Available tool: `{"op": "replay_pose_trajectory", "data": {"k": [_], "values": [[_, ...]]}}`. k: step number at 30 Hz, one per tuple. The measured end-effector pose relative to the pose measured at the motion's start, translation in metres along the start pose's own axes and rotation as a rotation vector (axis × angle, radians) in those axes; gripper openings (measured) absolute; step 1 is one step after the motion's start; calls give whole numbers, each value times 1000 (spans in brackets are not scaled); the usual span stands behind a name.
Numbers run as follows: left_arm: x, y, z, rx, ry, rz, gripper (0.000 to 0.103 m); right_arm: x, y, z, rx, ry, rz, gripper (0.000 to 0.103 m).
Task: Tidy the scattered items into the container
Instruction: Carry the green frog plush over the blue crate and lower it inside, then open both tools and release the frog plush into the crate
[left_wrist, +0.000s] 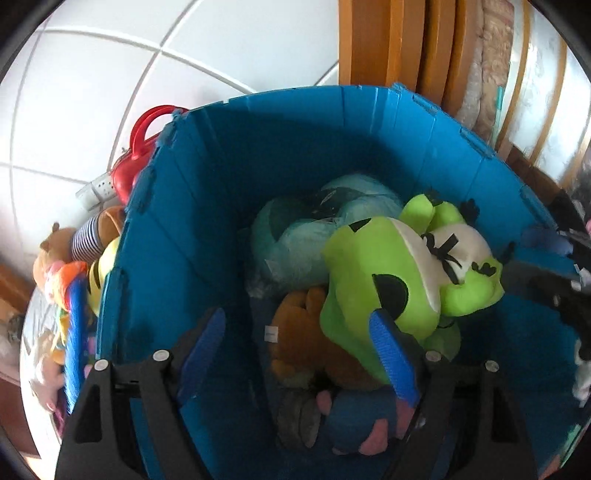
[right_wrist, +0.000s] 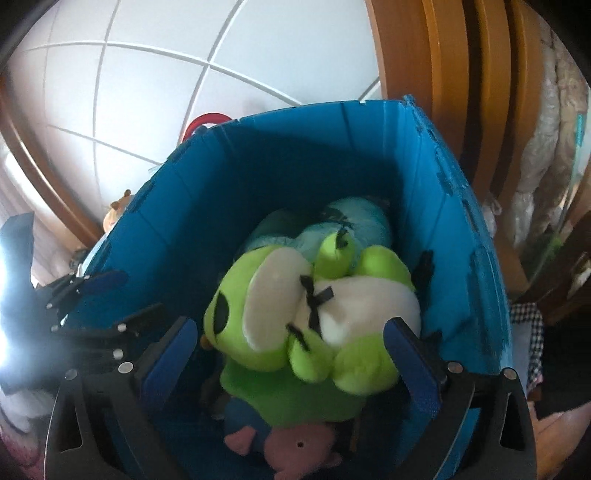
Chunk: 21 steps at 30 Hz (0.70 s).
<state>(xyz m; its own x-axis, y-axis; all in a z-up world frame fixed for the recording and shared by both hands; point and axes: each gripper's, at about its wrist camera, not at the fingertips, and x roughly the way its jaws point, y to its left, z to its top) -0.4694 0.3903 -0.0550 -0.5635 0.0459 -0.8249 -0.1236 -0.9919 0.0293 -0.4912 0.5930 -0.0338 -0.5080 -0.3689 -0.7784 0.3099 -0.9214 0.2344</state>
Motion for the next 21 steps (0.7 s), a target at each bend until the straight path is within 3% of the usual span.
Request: {"op": "replay_pose_trajectory", "data": {"k": [11, 21], "values": [[-62, 0, -51, 35, -77, -18, 81, -48, 49, -62, -101, -80, -119, 102], [-117, 12, -112, 18, -171, -41, 81, -83, 85, -116, -87, -153, -219, 102]]}}
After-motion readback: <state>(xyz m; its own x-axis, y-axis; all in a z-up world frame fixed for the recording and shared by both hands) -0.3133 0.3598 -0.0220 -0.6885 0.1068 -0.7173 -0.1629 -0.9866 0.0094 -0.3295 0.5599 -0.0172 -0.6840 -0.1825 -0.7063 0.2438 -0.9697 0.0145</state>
